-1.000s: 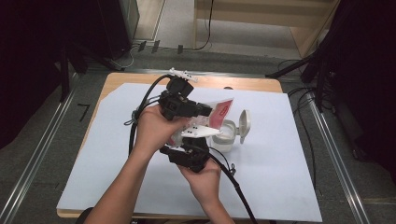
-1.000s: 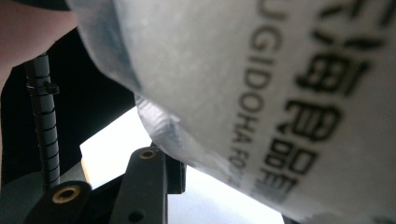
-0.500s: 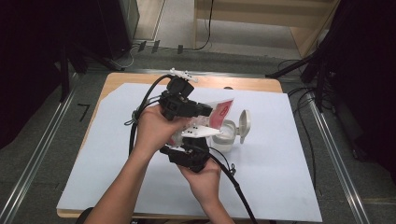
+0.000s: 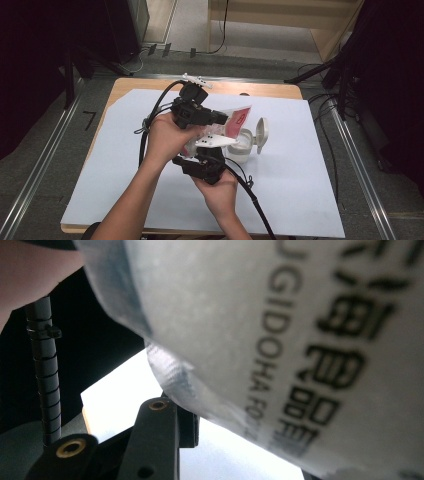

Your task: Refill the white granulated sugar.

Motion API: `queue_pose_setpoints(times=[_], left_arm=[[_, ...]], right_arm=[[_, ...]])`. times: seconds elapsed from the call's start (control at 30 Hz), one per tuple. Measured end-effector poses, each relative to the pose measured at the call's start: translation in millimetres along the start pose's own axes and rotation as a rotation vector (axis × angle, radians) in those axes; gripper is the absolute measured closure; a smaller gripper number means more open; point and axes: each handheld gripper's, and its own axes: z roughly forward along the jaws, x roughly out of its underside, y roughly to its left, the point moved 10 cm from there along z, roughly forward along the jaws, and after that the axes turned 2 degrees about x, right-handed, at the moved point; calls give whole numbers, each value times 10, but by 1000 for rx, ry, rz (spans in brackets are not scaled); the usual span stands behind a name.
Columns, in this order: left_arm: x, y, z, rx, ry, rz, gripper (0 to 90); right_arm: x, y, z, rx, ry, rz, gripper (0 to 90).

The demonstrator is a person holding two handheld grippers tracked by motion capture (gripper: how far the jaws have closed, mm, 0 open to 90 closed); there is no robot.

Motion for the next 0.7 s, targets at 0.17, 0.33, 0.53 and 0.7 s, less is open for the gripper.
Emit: queue_pose_setpoints(times=[0.17, 0.33, 0.53, 0.7], left_arm=[[-1, -2, 1, 1, 1, 1, 838], [-9, -2, 10, 5, -5, -1, 841], [-21, -6, 16, 5, -6, -3, 841], [-32, -22, 6, -2, -8, 0, 838]], right_arm=[[-1, 0, -3, 1, -1, 2, 636], [0, -3, -13, 3, 2, 4, 637], [-8, -8, -21, 0, -1, 12, 637], [-24, -4, -33, -10, -9, 25, 636]])
